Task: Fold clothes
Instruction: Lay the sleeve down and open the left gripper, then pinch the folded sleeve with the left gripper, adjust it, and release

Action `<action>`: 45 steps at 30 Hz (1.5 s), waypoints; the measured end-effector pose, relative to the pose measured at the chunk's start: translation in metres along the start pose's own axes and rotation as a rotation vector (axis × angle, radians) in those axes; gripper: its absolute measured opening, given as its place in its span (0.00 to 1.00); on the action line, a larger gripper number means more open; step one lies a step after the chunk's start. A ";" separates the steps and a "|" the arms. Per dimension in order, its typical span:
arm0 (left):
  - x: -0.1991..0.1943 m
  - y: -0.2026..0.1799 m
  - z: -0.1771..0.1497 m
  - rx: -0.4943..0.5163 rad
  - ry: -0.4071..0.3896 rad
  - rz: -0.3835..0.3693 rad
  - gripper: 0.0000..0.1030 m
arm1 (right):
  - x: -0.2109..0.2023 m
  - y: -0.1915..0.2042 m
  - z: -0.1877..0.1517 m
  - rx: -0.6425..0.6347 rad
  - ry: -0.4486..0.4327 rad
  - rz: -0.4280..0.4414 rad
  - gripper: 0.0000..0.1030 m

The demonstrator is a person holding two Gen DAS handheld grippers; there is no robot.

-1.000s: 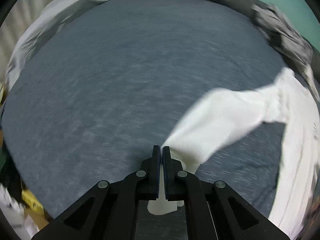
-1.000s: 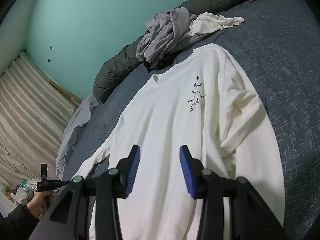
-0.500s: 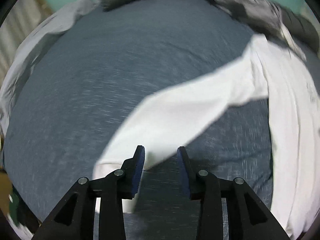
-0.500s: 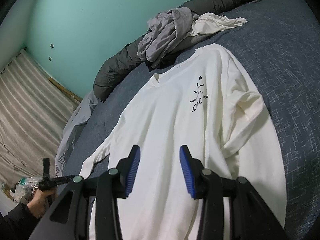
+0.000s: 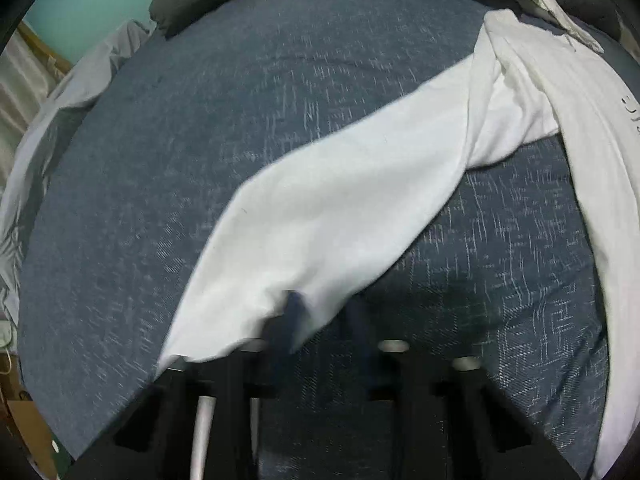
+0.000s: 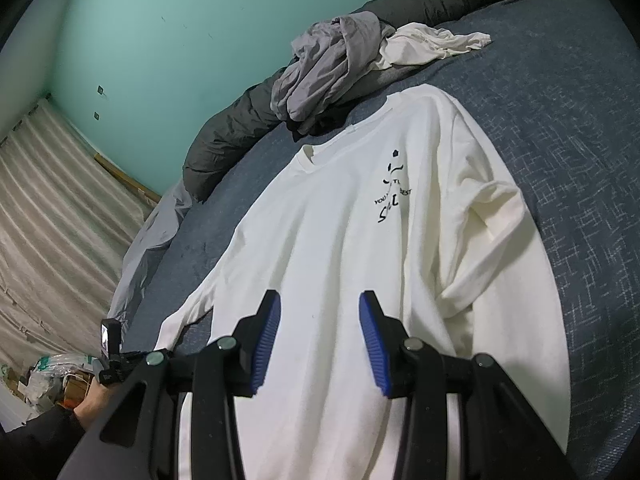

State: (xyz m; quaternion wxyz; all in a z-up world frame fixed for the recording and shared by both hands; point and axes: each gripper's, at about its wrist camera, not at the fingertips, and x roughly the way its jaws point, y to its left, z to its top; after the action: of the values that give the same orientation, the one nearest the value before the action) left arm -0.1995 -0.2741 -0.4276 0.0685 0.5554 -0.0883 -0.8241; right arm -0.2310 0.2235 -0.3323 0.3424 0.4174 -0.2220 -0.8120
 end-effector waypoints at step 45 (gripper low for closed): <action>-0.003 0.147 -0.035 -0.385 0.041 -0.152 0.45 | 0.004 0.013 -0.003 -0.049 0.000 -0.018 0.40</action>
State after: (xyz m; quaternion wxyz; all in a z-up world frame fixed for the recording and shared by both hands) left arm -0.1635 -0.4194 -0.4057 0.1129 0.5539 0.1140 -0.8170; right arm -0.2254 0.2121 -0.3279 0.3450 0.4108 -0.1984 -0.8202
